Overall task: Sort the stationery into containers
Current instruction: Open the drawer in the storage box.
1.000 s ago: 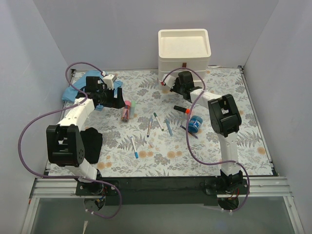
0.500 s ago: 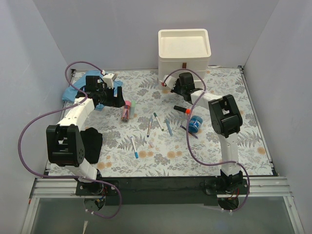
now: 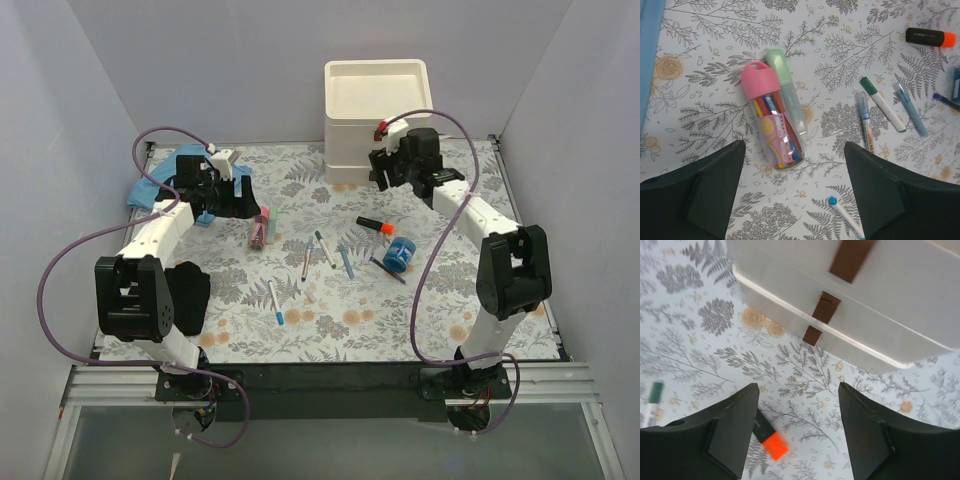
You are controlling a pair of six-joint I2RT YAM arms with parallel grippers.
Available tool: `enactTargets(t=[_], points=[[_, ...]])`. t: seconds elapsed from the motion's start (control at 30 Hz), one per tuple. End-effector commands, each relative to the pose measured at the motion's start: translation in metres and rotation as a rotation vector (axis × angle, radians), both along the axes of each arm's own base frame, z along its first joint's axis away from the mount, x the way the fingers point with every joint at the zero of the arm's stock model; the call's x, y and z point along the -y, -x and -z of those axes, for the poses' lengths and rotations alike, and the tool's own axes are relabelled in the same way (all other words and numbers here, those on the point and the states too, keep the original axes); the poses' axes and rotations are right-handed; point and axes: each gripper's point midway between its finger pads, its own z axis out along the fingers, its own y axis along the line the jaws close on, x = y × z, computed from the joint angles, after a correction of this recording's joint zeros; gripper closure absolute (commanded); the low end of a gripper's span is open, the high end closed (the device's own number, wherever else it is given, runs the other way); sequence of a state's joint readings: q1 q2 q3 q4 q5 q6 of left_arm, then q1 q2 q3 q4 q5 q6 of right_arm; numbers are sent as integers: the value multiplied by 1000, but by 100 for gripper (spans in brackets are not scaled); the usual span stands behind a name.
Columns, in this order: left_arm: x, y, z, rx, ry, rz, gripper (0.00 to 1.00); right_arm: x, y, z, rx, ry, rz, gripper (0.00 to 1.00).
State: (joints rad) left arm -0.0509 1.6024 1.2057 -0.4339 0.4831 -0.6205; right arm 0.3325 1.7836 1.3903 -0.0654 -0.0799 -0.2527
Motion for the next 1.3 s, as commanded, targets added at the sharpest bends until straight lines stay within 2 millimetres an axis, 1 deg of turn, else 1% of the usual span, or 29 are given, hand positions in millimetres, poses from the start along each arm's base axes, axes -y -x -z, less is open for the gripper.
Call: enactTargets(t=[0.0, 0.07, 0.13, 0.17, 0.2, 0.23, 0.27, 0.3, 0.33, 0.37, 0.4, 0.43, 0.47, 0.5, 0.53, 0.57, 0.67, 0.73, 0.77, 0.8, 0.87, 0.9, 1.0, 1.1, 1.13, 1.17, 1.2, 1.23, 1.27], points=[[18, -6, -20, 32, 78, 3, 19, -4, 17, -1, -211, -325, 176, 27], [26, -8, -18, 20, 96, 1, 19, -2, 17, -1, -190, -359, 206, 28], [41, -9, -16, 20, 128, 42, 22, 1, 13, 0, -186, -388, 229, 28], [52, -7, -17, 4, 171, 64, 25, -1, 14, 5, -207, -400, 221, 29], [62, -12, -16, 17, 205, 87, 31, 0, 14, 14, -233, -409, 225, 30], [76, -10, -13, 10, 243, 121, 38, 2, 5, 8, -195, -443, 219, 32], [86, -11, -14, 0, 290, 135, 47, 2, 6, 16, -210, -462, 212, 34], [99, -18, -23, -9, 395, 121, 57, 2, 4, 19, -201, -478, 215, 35], [107, -19, -9, -77, 468, 89, 86, 5, -5, 12, -148, -505, 212, 36], [111, -22, -6, -113, 535, 57, 97, 6, -9, 14, -134, -515, 234, 37], [114, -39, -17, -41, 599, 32, 100, 9, -13, 20, -131, -523, 255, 37], [122, -40, 1, -168, 701, -57, 100, 8, -20, 14, -92, -548, 252, 38], [128, -45, 1, -172, 740, -62, 100, 7, -24, 11, -72, -563, 251, 38], [143, -49, -6, -156, 774, -22, 100, 4, -30, 5, -25, -591, 239, 38], [151, -59, 7, -171, 781, -17, 100, 3, -33, 4, -6, -604, 239, 38], [156, -66, 1, -127, 807, 2, 100, 3, -37, 1, 16, -615, 243, 38], [171, -93, 14, -109, 845, -10, 95, -3, -49, -1, 81, -643, 221, 38], [180, -106, 16, -102, 866, -12, 95, -10, -57, 0, 98, -652, 202, 38], [184, -112, 31, -117, 871, -18, 94, -13, -59, 0, 98, -656, 198, 38], [192, -120, 22, -91, 884, -1, 94, -16, -62, 3, 98, -660, 195, 38], [198, -129, 29, -100, 898, -11, 94, -16, -68, -1, 122, -655, 203, 38], [201, -136, 35, -102, 904, -12, 94, -19, -70, 3, 121, -648, 208, 38], [212, -140, 40, -103, 918, 0, 93, -24, -75, 2, 136, -645, 212, 38], [212, -142, 45, -118, 929, -11, 93, -28, -81, -2, 160, -644, 247, 38], [212, -140, 50, -132, 929, -19, 93, -28, -83, -2, 166, -641, 261, 41], [212, -140, 50, -132, 933, -17, 93, -20, -88, -2, 188, -631, 328, 45], [211, -138, 51, -139, 936, -17, 93, -23, -89, -3, 192, -627, 348, 48], [211, -136, 52, -152, 943, -22, 93, -22, -90, -3, 200, -619, 370, 56], [211, -136, 52, -152, 950, -22, 92, -18, -93, -3, 217, -605, 405, 58]])
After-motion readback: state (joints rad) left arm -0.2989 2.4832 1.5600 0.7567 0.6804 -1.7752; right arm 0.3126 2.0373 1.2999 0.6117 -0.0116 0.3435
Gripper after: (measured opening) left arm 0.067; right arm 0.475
